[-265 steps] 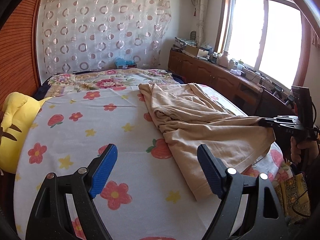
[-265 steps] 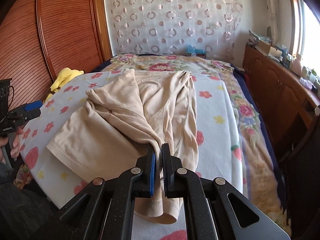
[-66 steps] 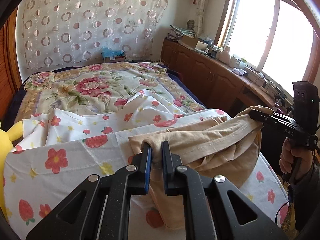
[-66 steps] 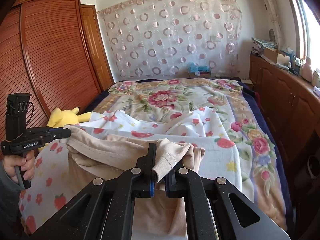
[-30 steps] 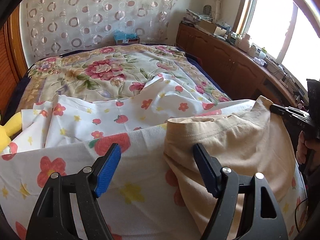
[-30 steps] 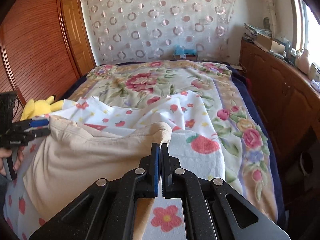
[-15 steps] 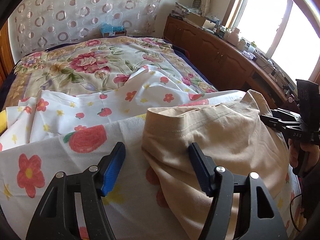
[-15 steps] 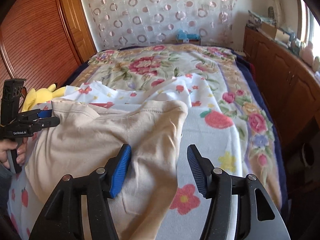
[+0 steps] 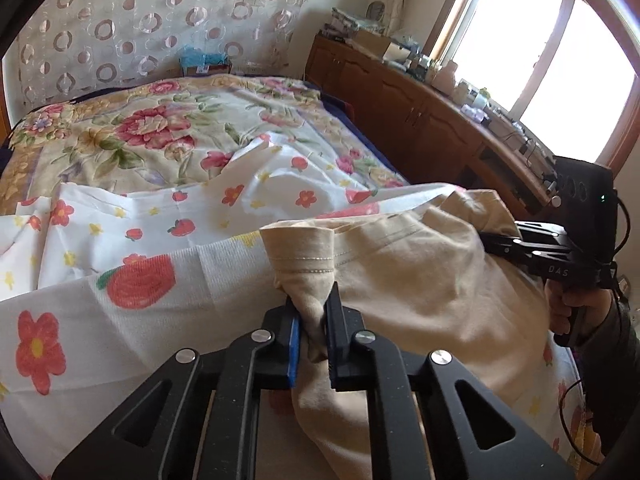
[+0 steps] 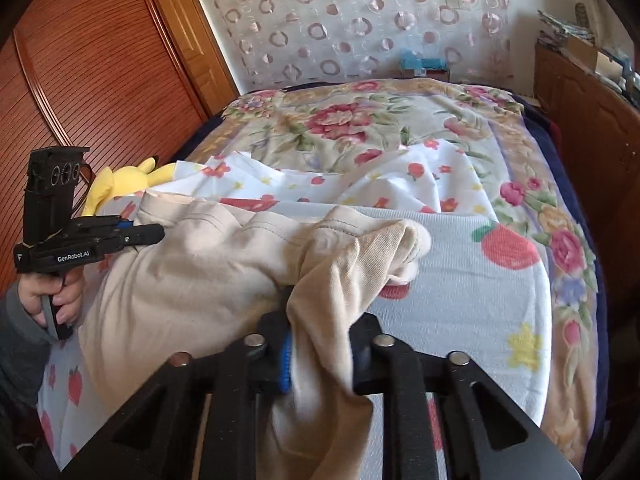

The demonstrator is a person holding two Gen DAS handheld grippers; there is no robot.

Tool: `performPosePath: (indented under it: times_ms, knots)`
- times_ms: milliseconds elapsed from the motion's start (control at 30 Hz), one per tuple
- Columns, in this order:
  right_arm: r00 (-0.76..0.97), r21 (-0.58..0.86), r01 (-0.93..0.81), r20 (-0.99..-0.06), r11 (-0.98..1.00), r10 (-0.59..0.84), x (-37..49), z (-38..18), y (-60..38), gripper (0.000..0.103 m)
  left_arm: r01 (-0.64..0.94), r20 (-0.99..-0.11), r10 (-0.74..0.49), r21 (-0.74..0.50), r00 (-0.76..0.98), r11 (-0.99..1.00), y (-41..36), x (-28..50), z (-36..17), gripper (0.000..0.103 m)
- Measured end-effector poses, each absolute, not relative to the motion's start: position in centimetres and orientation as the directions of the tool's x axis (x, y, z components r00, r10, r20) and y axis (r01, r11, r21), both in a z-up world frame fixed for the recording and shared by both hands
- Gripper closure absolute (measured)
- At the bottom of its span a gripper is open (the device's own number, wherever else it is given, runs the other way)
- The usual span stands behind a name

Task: Fold small clothes
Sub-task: 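Carry the folded shirt with both grippers beside the yellow plush toy and release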

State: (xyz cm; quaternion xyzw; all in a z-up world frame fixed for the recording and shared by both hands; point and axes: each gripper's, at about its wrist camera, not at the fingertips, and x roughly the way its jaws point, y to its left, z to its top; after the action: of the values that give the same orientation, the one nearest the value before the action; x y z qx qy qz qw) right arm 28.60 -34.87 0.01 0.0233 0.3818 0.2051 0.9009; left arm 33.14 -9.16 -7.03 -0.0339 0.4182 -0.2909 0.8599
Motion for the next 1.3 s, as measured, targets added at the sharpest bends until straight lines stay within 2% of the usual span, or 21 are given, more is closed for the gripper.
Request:
performPosePath:
  times_ms: [267, 400, 600, 800, 967, 1133, 1300]
  knots:
    - [0.750, 0.098, -0.405, -0.534, 0.909, 0.391, 23.8, 4.9, -33.0, 0.089, 0.472, -0.566, -0.551, -0.297, 0.613, 0.830, -5.6, 26.9, -0.7, 0.092]
    - [0.757, 0.058, -0.464, -0.493, 0.884, 0.429, 22.9, 6.7, -30.4, 0.089, 0.431, -0.523, -0.495, -0.249, 0.694, 0.867, -2.2, 23.9, 1.0, 0.093]
    - [0.719, -0.010, -0.581, -0.474, 0.814, 0.508, 23.9, 7.9, -23.8, 0.089, 0.302, -0.500, -0.384, -0.240, 0.776, 0.923, 4.9, 21.0, 0.6, 0.093]
    - [0.654, -0.079, -0.693, -0.489, 0.717, 0.578, 29.4, 7.7, -16.5, 0.089, 0.134, -0.503, -0.249, -0.253, 0.828, 0.958, 11.9, 19.1, -1.9, 0.093]
    - [0.601, -0.153, -0.760, -0.535, 0.631, 0.594, 35.9, 7.1, -9.9, 0.089, -0.032, -0.546, -0.098, -0.223, 0.832, 0.974, 15.6, 18.8, -5.2, 0.093]
    - [0.548, -0.203, -0.814, -0.580, 0.544, 0.603, 40.1, 6.6, -2.4, 0.089, -0.121, -0.571, -0.049, -0.256, 0.820, 0.959, 18.1, 18.2, -7.8, 0.093]
    - [0.483, -0.205, -0.860, -0.623, 0.467, 0.615, 42.4, 5.5, 3.0, 0.089, -0.189, -0.631, -0.015, -0.254, 0.776, 0.949, 19.9, 17.5, -10.0, 0.093]
